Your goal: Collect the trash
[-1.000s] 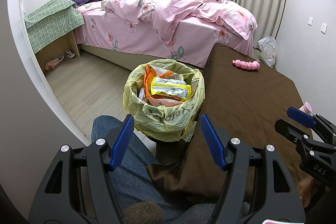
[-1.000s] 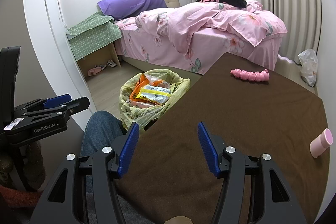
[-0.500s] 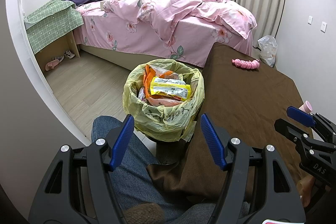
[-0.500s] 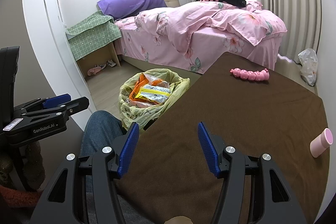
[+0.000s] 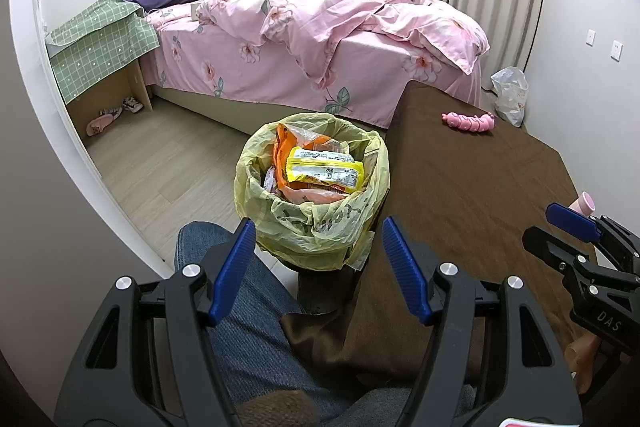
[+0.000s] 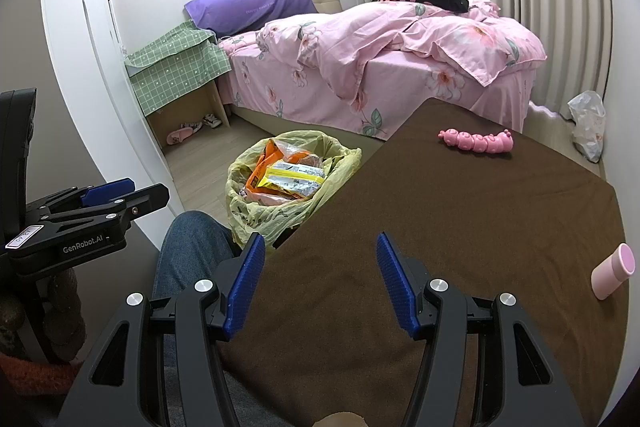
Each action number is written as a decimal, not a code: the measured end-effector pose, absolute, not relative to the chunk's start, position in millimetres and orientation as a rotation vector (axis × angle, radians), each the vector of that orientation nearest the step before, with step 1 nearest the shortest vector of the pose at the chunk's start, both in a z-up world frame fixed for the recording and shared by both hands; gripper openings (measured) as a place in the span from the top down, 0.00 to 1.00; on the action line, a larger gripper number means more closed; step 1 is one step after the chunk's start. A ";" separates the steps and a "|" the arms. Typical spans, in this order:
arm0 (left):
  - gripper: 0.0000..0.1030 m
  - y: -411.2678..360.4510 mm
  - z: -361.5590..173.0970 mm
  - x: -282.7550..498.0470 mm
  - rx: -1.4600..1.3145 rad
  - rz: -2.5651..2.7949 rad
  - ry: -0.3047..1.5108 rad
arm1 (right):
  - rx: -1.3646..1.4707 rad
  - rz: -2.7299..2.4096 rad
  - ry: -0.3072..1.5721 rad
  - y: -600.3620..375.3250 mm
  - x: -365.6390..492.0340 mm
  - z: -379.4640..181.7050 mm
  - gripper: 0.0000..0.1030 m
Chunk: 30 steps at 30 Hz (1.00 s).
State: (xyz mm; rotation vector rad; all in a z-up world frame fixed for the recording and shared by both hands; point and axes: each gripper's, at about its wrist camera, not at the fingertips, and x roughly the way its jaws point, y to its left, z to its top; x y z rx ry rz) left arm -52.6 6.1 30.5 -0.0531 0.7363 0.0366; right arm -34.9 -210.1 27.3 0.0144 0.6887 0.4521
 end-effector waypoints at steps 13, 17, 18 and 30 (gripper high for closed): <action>0.39 7.6 30.6 -51.9 -0.053 0.034 0.739 | 0.016 0.451 0.689 -210.4 -34.4 27.9 0.47; 0.39 7.7 30.9 -52.3 -0.050 0.030 0.737 | 0.016 0.451 0.689 -210.7 -34.6 28.2 0.47; 0.39 8.1 31.3 -52.5 -0.048 0.029 0.736 | 0.016 0.452 0.689 -210.7 -34.5 28.3 0.47; 0.39 13.7 32.0 -53.0 -0.052 0.021 0.740 | 0.014 0.451 0.690 -209.9 -34.4 27.4 0.47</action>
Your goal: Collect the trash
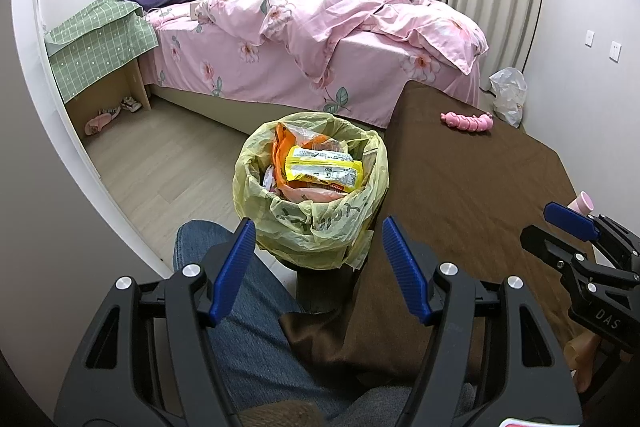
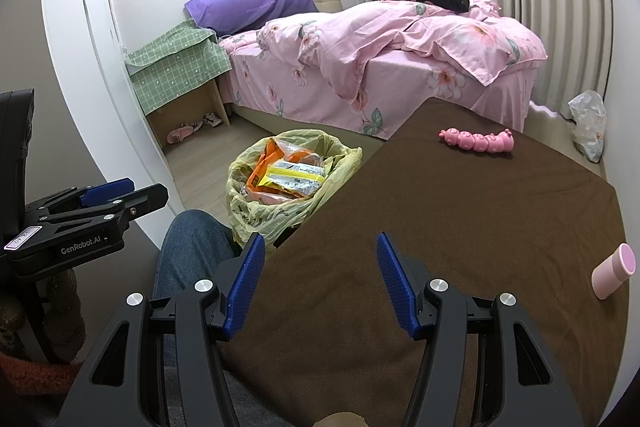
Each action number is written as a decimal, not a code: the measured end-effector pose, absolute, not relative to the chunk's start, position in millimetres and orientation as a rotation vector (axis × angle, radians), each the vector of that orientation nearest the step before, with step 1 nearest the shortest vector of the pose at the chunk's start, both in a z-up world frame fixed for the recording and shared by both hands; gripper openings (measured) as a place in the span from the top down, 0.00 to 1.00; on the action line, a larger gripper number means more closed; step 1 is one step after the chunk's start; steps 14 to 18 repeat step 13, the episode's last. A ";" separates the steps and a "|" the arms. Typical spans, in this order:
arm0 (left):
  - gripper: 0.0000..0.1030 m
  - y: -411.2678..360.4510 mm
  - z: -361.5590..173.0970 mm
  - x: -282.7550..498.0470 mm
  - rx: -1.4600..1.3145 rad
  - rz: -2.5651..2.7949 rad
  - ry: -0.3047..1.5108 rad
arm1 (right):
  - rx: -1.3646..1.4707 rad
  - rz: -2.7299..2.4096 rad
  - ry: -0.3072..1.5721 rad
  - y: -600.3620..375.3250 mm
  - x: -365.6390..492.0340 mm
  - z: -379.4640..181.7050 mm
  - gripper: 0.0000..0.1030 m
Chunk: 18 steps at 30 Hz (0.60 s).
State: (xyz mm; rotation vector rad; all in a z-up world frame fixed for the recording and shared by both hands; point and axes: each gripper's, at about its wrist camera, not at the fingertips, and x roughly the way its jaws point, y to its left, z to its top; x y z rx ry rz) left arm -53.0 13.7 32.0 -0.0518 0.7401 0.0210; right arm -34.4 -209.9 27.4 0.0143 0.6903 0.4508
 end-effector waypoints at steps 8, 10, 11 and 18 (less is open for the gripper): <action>0.39 11.8 23.8 -40.7 -0.052 -0.020 0.791 | 0.009 0.434 0.712 -212.0 -33.4 16.8 0.47; 0.39 6.7 17.4 -28.5 -0.042 -0.052 0.825 | 0.011 0.420 0.721 -215.5 -30.1 14.1 0.47; 0.39 -0.9 12.9 -19.1 -0.031 -0.082 0.837 | 0.019 0.402 0.725 -221.8 -26.4 11.7 0.47; 0.39 -17.5 6.4 -4.9 -0.003 -0.108 0.830 | 0.040 0.336 0.728 -240.1 -13.6 4.8 0.47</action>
